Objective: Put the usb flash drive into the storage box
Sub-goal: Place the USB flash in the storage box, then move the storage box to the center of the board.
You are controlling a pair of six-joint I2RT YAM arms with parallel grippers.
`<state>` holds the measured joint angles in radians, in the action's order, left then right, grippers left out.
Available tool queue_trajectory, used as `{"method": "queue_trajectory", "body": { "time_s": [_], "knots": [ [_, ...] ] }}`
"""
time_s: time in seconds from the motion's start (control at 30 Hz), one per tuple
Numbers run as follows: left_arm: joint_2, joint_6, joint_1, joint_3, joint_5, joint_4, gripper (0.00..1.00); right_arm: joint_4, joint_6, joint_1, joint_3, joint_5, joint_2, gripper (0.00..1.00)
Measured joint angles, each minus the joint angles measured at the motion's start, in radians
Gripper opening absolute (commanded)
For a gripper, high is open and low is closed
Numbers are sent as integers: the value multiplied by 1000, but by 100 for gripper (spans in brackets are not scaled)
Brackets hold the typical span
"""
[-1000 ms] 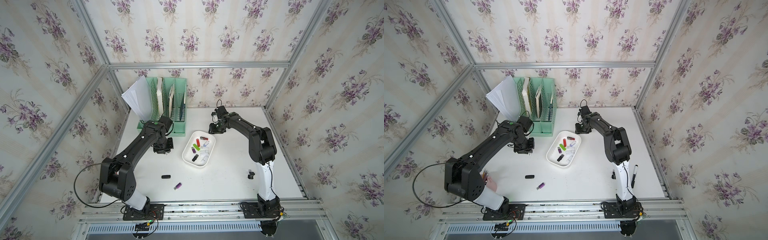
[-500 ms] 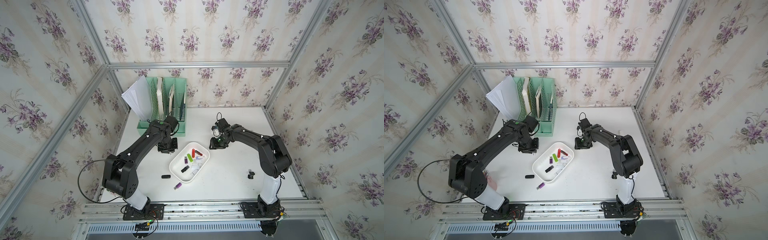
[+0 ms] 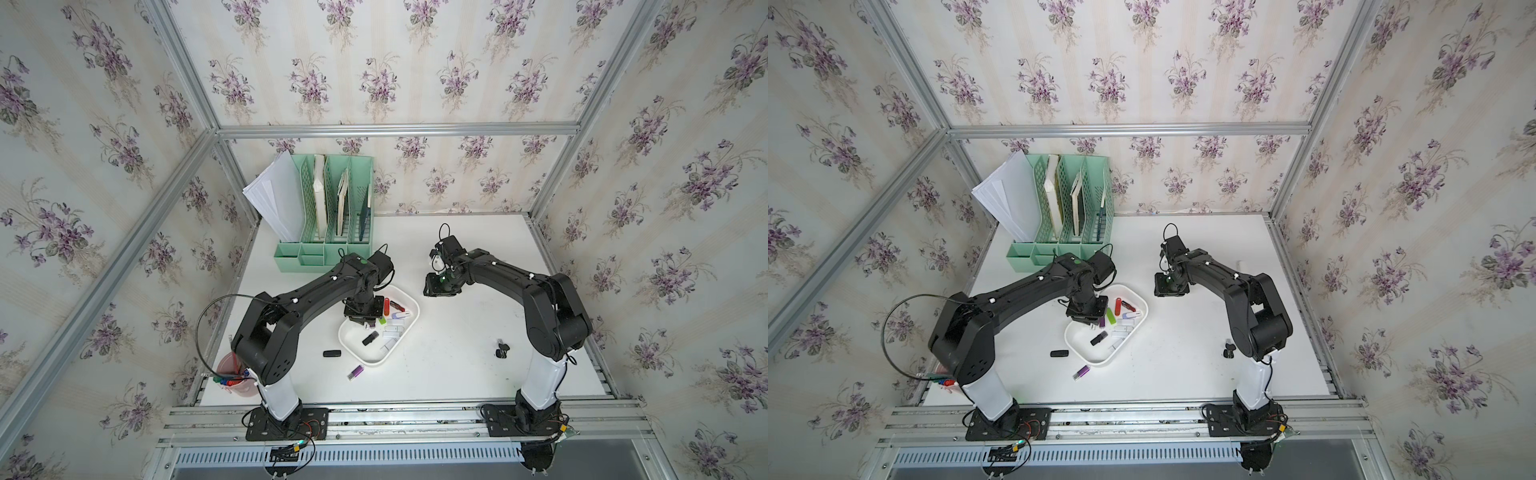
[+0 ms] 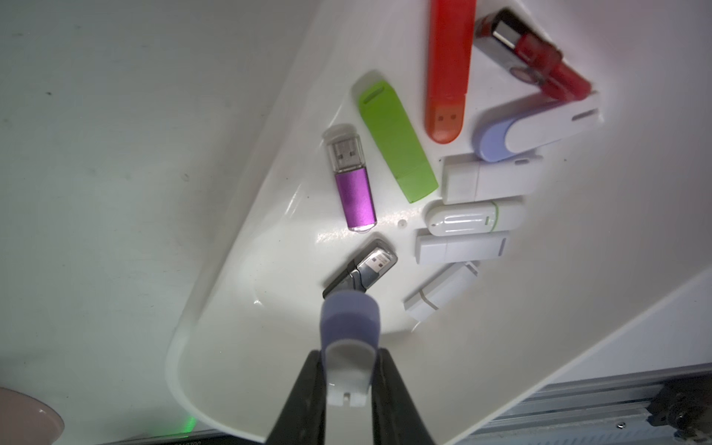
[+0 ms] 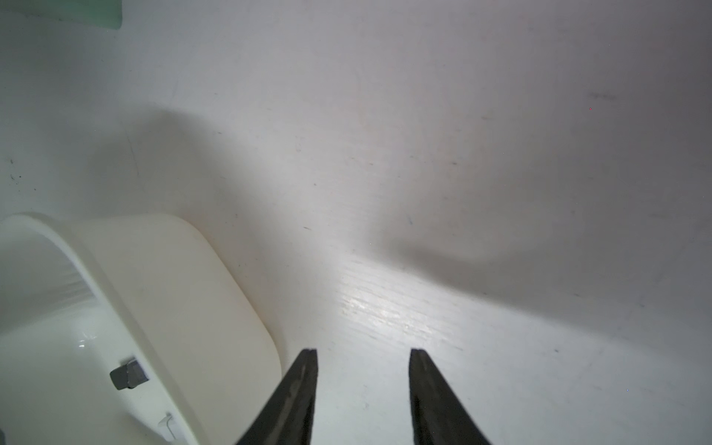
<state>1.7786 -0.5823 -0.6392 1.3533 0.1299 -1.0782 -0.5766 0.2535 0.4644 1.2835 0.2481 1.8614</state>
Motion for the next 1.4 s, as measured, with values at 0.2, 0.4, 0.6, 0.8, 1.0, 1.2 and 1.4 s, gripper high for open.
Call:
{"method": "queue_trajectory", "body": {
  "time_s": [0.2,0.4,0.6,0.8,1.0,1.2,1.4],
  "knots": [
    [61,44,-14,8,-50,2,23,-4,-2,-1,-11,-4,-20,44],
    [114,67,-22,9,-98,2,24,-6,-3,-3,-11,-5,-32,44],
    [142,66,-27,-2,-137,5,28,-16,-3,-3,-11,-6,-40,44],
    [178,69,-46,0,-149,8,33,-21,-4,-3,-10,-21,-53,44],
    [143,61,-55,1,-151,5,36,-28,-11,-4,-10,-24,-69,44],
    [2,32,-56,13,-160,-25,51,-31,-11,-3,-10,-27,-82,44],
    [-250,-36,-40,-140,-194,-93,54,-35,-10,2,-9,-26,-115,42]
  ]
}}
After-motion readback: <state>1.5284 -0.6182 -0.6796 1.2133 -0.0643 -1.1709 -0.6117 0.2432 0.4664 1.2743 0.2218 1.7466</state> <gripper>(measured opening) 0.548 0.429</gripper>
